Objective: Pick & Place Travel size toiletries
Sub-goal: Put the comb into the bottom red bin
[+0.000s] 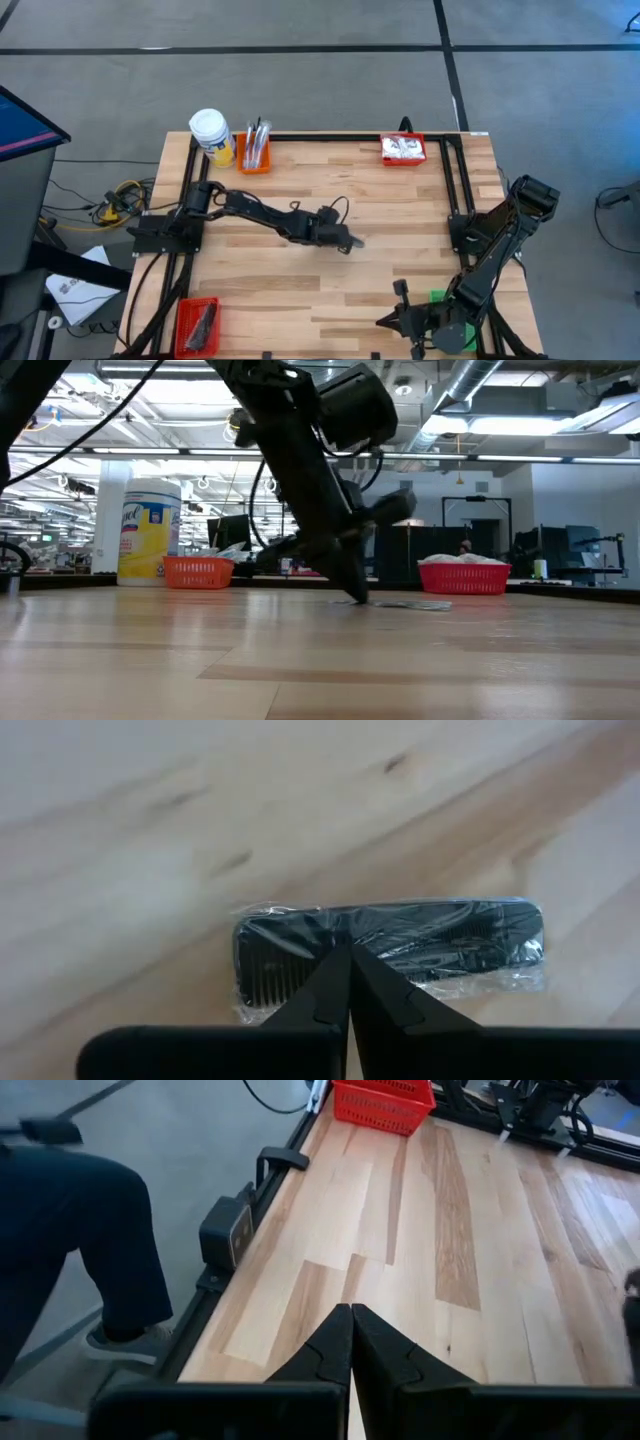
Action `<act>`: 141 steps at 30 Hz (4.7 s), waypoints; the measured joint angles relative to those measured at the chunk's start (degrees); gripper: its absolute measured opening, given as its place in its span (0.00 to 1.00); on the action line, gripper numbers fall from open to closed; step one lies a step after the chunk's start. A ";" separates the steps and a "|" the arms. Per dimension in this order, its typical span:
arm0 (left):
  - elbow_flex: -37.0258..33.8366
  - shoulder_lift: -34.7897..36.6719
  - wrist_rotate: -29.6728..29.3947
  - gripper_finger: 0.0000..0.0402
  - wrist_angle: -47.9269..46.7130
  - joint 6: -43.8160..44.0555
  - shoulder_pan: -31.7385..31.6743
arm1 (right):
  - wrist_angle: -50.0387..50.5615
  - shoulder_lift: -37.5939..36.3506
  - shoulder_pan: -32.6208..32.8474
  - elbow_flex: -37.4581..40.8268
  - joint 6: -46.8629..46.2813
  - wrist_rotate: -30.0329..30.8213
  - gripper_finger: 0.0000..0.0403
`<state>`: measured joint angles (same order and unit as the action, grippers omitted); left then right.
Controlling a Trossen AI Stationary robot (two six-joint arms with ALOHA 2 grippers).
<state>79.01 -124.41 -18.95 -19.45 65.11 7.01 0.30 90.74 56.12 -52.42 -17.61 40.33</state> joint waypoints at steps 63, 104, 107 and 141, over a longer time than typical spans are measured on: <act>-44.22 23.22 -11.01 0.01 66.73 -45.34 13.68 | -64.42 -11.67 -27.04 34.65 15.03 -10.59 0.02; -44.12 23.16 -10.43 0.01 60.94 -40.77 12.47 | -28.88 12.91 -28.87 12.57 12.62 -7.38 0.49; -44.12 22.53 -7.80 0.01 60.81 -39.56 11.76 | -29.47 12.46 -28.87 12.57 12.17 -7.34 0.56; -44.12 21.12 17.53 0.00 60.62 -43.80 -1.66 | -64.10 12.39 -37.55 29.91 20.56 -8.01 0.61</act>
<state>34.89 -103.28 -1.41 41.17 21.31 5.35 -63.80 103.13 18.57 -22.52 2.95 32.32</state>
